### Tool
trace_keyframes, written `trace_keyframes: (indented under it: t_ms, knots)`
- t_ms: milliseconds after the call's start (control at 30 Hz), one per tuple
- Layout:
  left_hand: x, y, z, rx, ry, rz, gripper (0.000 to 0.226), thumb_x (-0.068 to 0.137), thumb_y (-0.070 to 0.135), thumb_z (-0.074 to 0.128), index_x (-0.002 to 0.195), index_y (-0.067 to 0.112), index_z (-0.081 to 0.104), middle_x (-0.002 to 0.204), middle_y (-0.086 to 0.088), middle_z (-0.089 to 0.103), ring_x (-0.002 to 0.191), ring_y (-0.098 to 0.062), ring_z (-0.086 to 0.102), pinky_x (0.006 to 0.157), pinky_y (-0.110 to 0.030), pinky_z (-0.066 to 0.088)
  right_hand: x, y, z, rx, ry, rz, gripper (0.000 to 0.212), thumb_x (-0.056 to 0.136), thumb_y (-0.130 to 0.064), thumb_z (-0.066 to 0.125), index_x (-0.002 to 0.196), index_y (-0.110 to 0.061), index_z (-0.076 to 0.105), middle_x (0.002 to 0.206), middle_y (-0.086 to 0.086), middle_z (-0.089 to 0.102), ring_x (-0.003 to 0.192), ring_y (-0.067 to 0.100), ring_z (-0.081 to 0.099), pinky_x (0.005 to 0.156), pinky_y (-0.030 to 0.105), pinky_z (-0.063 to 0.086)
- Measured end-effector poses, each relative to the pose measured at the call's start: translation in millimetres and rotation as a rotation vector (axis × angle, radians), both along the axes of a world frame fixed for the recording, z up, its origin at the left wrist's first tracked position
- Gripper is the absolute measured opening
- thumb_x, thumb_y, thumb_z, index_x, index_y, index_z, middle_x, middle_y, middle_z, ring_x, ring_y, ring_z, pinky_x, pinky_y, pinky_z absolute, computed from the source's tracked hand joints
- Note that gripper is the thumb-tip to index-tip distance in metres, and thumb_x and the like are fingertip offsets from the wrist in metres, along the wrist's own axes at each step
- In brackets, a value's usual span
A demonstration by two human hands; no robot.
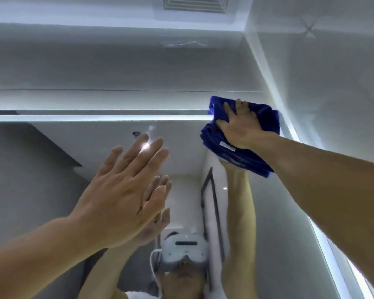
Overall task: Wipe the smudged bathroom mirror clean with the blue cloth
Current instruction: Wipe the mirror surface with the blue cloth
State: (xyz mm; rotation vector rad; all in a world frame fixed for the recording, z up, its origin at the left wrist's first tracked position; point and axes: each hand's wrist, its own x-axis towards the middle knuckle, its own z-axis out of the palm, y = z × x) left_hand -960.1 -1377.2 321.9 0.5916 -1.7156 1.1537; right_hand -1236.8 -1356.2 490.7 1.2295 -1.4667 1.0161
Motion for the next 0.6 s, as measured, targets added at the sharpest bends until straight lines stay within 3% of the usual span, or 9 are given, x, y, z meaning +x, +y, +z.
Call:
trace_keyframes:
  t_ms: [167,333,500,600]
  knots:
    - [-8,3,11,0.030,0.066,0.004,0.068,0.092,0.055,0.004,0.154,0.027,0.004,0.160,0.014,-0.012,0.144,-0.001,-0.024,0.122,-0.038,-0.007,104,-31,-14,0.171,0.357,0.121,0.063,0.102,-0.047,0.024,0.156,-0.025,-0.001,0.162,0.006,-0.017,0.148,0.023,-0.017,0.117,0.039,-0.010]
    - [-6,3,19,0.064,0.107,-0.008,0.065,0.088,0.061,0.001,0.148,0.036,-0.005,0.157,0.019,-0.016,0.142,0.003,-0.025,0.118,-0.029,-0.014,67,-16,-19,0.193,0.472,0.143,0.060,0.104,-0.044,0.026,0.156,-0.025,0.003,0.163,0.002,-0.011,0.149,0.017,-0.011,0.113,0.027,-0.012]
    - [-5,-1,35,0.130,0.145,0.001,0.070,0.083,0.066,-0.003,0.147,0.041,-0.013,0.156,0.024,-0.021,0.138,0.008,-0.030,0.117,-0.027,-0.015,-50,15,-19,-0.032,0.078,0.090,0.060,0.102,-0.043,0.035,0.155,-0.024,0.015,0.164,0.007,0.005,0.149,0.030,0.005,0.118,0.046,0.009]
    - [2,-5,46,0.189,0.203,-0.042,0.074,0.085,0.061,0.007,0.155,0.036,-0.001,0.159,0.022,-0.014,0.140,0.008,-0.026,0.118,-0.029,-0.012,-76,21,-15,-0.010,-0.106,-0.006,0.062,0.101,-0.050,0.024,0.156,-0.027,0.004,0.164,0.006,-0.004,0.150,0.026,-0.005,0.119,0.045,0.002]
